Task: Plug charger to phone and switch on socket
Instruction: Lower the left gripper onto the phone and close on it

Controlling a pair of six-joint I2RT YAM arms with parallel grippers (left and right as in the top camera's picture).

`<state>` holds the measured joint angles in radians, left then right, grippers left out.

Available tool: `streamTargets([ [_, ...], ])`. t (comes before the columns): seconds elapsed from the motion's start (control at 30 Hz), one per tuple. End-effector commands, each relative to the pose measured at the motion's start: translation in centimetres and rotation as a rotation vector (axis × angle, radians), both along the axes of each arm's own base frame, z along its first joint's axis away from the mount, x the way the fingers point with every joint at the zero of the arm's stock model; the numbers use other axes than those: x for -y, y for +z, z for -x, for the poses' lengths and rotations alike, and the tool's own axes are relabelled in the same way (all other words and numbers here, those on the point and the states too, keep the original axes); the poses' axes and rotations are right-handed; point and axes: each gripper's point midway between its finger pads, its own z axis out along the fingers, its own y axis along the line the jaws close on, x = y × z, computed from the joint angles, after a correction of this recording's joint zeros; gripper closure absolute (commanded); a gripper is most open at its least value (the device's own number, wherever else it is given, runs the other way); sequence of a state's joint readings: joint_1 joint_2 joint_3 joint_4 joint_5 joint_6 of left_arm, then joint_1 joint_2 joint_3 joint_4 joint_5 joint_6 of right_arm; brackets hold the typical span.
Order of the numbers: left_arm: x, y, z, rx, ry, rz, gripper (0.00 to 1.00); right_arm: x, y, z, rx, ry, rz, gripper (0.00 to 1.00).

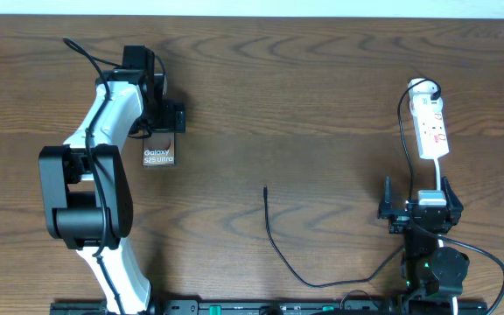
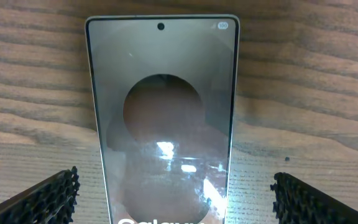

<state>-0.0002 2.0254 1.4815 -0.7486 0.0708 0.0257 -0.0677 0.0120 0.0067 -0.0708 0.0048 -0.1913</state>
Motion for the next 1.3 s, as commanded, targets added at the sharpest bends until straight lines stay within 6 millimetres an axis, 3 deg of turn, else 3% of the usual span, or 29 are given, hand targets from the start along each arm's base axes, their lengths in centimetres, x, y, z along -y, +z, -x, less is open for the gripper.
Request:
streamTargets([
  [0.0, -1.2, 0.0, 0.0, 0.005, 0.056, -0.049, 0.02, -0.1, 0.0, 0.0, 0.001, -0.002, -0.01, 0.01],
  [0.3, -1.2, -0.2, 0.0, 0.002, 0.049, -0.053, 0.02, -0.1, 0.0, 0.0, 0.001, -0.002, -0.01, 0.01],
  [0.57, -1.1, -2.5, 0.6, -0.06, 0.046, -0.047, 0.02, -0.1, 0.0, 0.0, 0.001, -0.002, -0.01, 0.01],
  [1.27, -1.1, -3.1, 0.2, -0.052, 0.043, -0.048, 0.02, -0.1, 0.0, 0.0, 0.001, -0.002, -0.01, 0.01],
])
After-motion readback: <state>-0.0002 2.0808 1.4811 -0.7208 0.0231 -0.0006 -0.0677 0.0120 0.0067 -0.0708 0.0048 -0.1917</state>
